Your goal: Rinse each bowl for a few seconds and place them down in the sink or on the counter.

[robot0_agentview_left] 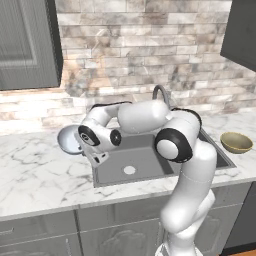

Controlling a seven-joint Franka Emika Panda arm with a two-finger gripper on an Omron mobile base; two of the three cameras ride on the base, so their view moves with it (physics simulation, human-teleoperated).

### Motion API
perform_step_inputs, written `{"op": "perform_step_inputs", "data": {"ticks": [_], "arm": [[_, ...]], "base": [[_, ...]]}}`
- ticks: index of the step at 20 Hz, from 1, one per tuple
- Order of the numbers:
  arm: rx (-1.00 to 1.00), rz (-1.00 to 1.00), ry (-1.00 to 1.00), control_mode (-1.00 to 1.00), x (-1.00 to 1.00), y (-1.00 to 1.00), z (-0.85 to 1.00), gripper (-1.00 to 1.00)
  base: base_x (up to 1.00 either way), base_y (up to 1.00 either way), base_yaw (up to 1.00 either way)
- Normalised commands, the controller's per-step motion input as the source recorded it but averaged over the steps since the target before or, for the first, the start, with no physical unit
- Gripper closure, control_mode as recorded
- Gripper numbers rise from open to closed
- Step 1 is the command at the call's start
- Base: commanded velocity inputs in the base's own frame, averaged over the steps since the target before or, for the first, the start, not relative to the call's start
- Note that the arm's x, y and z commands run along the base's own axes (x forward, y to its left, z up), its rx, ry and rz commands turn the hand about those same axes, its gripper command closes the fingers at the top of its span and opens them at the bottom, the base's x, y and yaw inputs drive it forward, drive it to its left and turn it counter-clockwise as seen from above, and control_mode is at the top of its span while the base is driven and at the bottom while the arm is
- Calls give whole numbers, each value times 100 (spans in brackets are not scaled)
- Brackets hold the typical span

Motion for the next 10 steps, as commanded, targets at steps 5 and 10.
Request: {"op": "perform_step_inputs", "data": {"ticks": [5,10], "arm": [[-11,-9,10,-100,-5,-10,3,100],[-13,-11,9,-100,-1,-19,2,100]], "base": [[0,0,0],[0,0,0]]}}
